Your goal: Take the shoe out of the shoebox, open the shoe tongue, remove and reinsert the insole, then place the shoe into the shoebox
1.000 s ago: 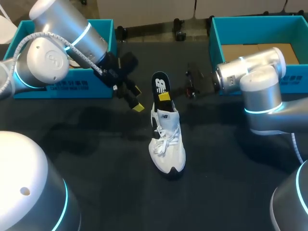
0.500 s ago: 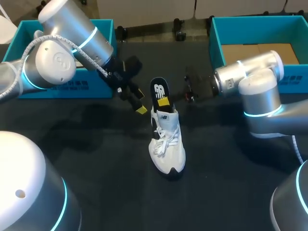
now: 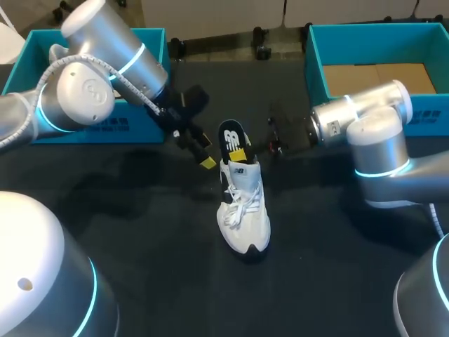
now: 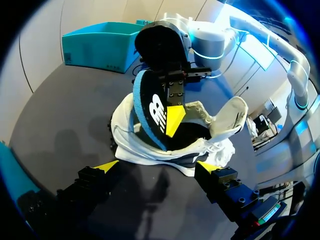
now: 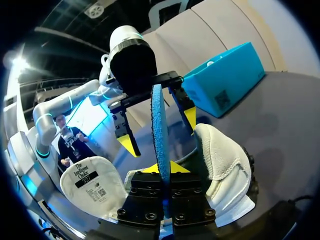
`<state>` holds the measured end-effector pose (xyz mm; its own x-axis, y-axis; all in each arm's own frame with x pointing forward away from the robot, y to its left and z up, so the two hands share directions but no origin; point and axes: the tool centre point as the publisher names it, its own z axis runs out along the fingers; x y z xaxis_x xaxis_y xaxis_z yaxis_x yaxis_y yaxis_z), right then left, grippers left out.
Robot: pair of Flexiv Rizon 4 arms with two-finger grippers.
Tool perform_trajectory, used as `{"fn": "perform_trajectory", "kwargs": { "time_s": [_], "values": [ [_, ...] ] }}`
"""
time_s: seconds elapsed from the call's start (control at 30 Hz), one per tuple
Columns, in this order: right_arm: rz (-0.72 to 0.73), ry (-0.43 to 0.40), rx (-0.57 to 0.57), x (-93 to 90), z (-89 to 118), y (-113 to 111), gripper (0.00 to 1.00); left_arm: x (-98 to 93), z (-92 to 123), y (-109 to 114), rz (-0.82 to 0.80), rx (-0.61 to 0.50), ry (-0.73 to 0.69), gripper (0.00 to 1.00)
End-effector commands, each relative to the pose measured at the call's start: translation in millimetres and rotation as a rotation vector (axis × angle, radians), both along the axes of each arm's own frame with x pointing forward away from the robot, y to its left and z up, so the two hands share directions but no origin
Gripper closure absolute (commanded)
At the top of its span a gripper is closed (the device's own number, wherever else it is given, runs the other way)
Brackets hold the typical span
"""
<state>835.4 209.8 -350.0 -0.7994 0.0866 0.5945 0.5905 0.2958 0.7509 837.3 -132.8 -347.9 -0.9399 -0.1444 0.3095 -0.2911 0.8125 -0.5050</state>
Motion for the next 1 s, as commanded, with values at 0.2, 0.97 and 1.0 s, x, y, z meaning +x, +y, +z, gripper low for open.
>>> {"fn": "perform_trajectory", "kwargs": {
  "time_s": [0.2,0.97,1.0],
  "values": [
    [-0.013,-0.063,-0.030,2.0,21,1,0.78,1.0,-1,-1,0.000,0.002,0.001,0.00],
    [-0.005,-0.057,-0.068,20.9,20,-14,1.00,1.0,-1,-1,0.000,0.002,0.001,0.00],
    [-0.005,-0.054,-0.068,20.9,19,-14,1.00,1.0,-1,-1,0.000,0.002,0.001,0.00]
  ]
}}
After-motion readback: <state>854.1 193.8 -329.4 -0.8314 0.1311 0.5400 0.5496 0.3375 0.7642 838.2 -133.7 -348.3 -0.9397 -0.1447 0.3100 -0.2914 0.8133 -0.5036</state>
